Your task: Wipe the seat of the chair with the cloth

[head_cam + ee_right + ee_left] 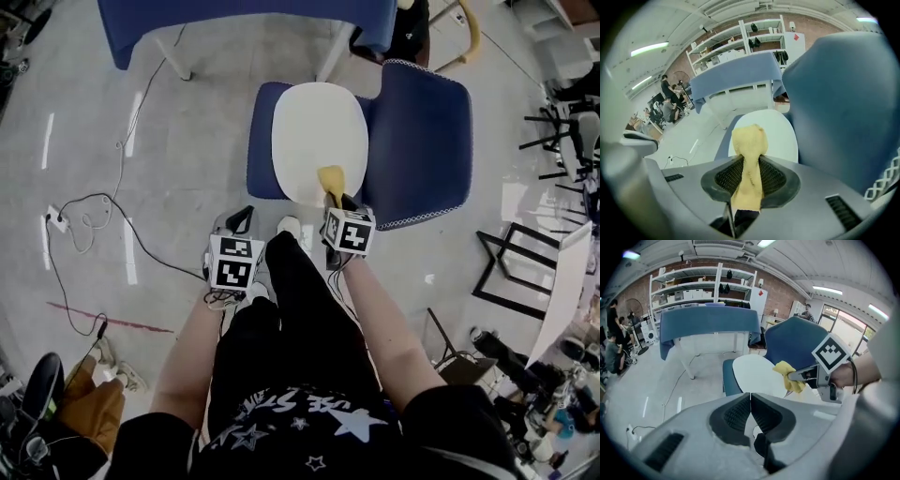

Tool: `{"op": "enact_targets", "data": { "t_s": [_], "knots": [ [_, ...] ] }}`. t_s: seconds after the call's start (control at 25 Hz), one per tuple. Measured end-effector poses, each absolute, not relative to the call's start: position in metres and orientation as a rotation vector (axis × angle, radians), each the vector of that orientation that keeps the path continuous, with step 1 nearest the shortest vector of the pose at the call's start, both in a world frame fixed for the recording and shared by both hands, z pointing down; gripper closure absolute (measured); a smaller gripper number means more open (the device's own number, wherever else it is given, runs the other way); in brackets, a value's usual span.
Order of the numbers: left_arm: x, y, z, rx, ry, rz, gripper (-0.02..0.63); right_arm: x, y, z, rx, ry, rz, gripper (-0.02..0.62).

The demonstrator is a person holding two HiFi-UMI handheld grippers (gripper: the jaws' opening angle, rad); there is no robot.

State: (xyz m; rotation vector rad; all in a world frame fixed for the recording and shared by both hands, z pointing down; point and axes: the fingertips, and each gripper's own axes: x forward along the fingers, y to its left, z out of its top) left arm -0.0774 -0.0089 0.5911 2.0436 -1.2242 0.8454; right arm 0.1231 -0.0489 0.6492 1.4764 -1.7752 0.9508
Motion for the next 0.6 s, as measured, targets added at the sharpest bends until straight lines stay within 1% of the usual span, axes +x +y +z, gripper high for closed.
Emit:
{"op": "enact_targets", "data": {
  "t_s": [0.36, 0.6],
  "knots": [
    [-0.114, 0.040, 0.502, 2.118, -1.325, 0.720, 0.584, 0.102, -0.019, 0.548, 1.481, -1.919, 0.780, 0.492],
    [-0.111, 0.081, 0.455, 2.180, -1.339, 0.627, 0.584, 0.102, 0.016, 0.480, 1.532, -1.999, 0.707, 0.494]
  ]
}}
